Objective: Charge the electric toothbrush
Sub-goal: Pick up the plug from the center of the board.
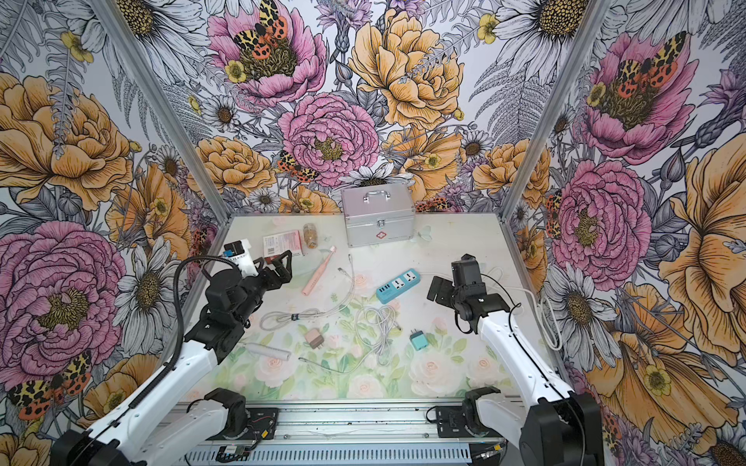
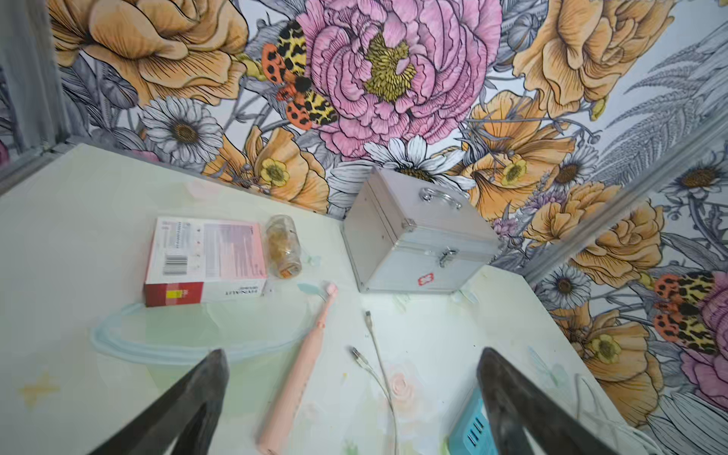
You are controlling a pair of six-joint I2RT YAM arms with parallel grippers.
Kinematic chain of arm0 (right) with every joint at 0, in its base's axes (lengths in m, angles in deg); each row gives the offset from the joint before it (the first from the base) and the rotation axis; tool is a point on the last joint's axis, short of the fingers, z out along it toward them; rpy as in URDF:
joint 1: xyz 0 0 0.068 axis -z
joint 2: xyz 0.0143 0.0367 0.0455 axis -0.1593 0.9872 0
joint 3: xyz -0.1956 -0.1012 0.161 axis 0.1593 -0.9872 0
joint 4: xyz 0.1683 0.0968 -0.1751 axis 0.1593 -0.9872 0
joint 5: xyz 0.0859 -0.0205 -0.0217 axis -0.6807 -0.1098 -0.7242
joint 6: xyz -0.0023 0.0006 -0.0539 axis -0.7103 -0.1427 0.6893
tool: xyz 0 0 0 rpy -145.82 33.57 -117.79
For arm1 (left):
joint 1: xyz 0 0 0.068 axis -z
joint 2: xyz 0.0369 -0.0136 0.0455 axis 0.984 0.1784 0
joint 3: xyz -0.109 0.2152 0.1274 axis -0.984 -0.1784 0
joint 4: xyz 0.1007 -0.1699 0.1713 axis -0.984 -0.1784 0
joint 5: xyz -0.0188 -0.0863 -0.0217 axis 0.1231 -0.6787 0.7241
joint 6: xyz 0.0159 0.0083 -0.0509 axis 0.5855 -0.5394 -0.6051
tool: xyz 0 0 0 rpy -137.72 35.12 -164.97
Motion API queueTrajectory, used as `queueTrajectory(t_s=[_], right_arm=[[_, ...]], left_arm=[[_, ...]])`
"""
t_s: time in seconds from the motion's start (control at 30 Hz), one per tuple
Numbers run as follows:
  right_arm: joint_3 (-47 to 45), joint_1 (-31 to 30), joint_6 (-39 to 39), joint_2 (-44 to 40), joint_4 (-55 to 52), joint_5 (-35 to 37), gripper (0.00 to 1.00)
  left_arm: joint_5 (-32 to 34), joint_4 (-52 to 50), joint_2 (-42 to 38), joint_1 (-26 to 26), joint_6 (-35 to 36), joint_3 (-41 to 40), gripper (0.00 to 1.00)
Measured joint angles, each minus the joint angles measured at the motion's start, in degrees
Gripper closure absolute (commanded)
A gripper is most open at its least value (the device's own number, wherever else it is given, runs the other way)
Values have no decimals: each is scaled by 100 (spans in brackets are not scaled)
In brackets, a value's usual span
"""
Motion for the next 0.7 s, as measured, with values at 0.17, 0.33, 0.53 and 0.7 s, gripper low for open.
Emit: queueTrajectory(t_s=[0.17,0.33,0.53,0.7], right_arm=[[-278,-1285,-492,-153,-680,114,12],[-531,-2258,-802,197,-981,232,10],[-531,-2546,-841,1005,-892,466,18],[-522,-2546,-780,1373,-774,570,27]], left_arm=[[63,-1054,1294,1268,-280,1008,1],[-369,-1578,2011,1600,-643,1211,1],[-623,-1912,2258,1832,-927,1246,2],[-691,-1967,2258,1904,-1172,1246,9]])
